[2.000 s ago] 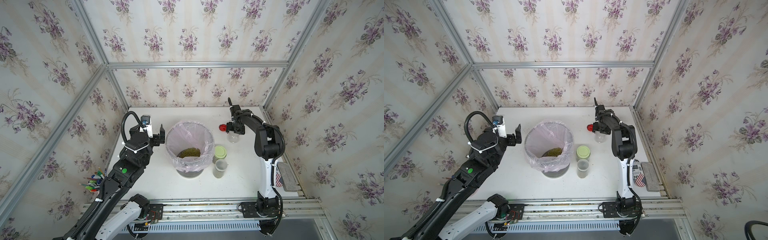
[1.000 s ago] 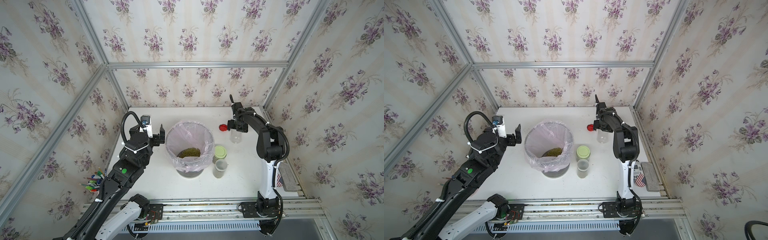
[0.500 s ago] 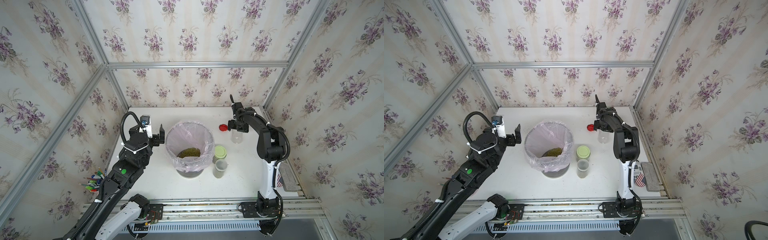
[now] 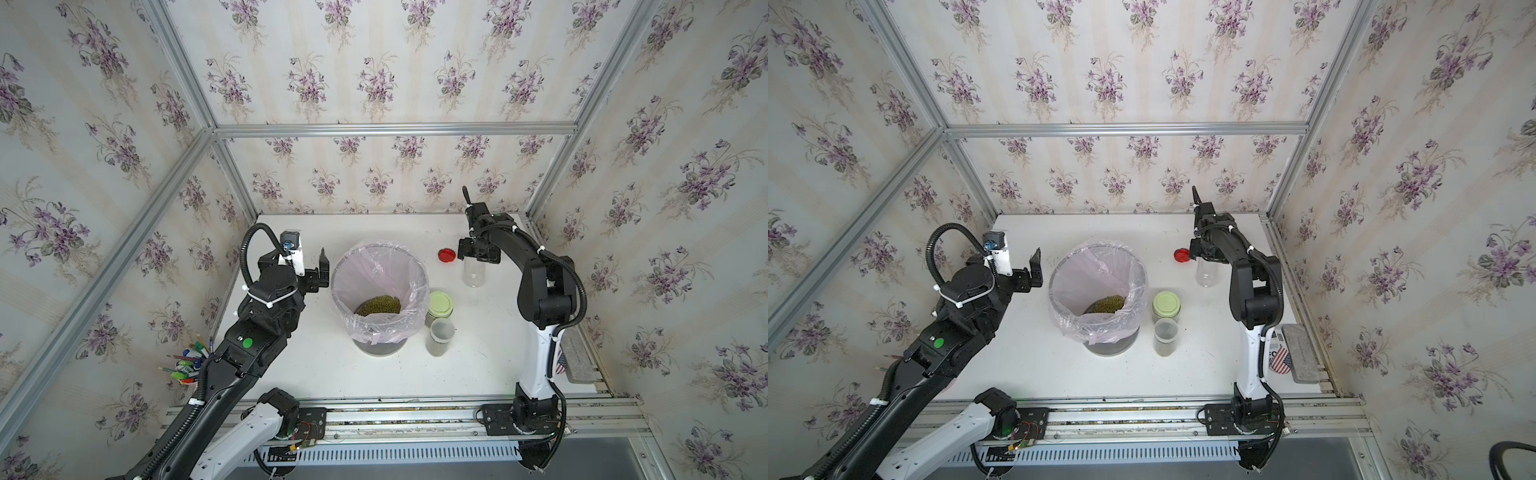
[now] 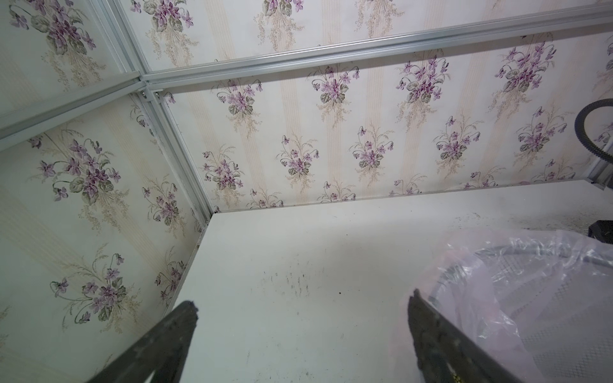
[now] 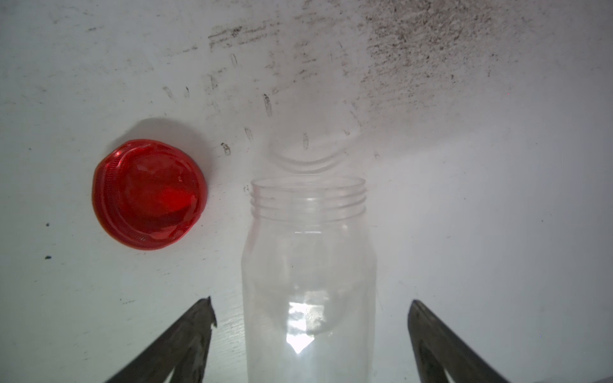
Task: Empty moldy mung beans from jars
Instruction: Place the jar at the center of the board.
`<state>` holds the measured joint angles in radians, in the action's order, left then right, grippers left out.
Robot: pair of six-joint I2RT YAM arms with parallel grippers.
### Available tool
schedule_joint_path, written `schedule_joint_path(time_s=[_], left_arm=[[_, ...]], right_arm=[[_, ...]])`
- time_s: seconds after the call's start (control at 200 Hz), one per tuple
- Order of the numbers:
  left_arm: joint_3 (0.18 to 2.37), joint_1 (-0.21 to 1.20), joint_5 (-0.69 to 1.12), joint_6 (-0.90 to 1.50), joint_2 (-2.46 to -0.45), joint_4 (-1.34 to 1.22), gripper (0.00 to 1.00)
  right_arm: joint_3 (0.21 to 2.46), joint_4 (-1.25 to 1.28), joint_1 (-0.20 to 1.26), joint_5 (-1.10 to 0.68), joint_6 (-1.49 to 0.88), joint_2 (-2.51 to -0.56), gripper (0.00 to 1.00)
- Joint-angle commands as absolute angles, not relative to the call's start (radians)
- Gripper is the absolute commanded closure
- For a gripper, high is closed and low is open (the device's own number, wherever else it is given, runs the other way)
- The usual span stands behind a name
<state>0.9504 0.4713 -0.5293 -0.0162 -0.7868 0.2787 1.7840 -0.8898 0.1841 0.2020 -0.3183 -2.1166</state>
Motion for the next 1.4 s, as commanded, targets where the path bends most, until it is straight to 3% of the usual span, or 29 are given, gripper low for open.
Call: schedule_joint_path(time_s=[0.0, 1.259, 1.394], left_arm=[[0.951, 0.471, -0.534, -0.016, -0.785, 0.252, 0.00], [0.948, 0.470, -0.624, 0.014, -0.782, 0.255, 0.00], [0.971, 0.471, -0.633, 0.028, -0.755, 0.294, 0.00]], right_arm=[[1.783, -0.896, 0.183, 0.210, -0.331, -2.102, 0.11], [1.725, -0.868, 0.184, 0.179, -0.342, -1.928, 0.12], [1.713, -0.839, 0.183, 0.117, -0.346, -1.879, 0.12]])
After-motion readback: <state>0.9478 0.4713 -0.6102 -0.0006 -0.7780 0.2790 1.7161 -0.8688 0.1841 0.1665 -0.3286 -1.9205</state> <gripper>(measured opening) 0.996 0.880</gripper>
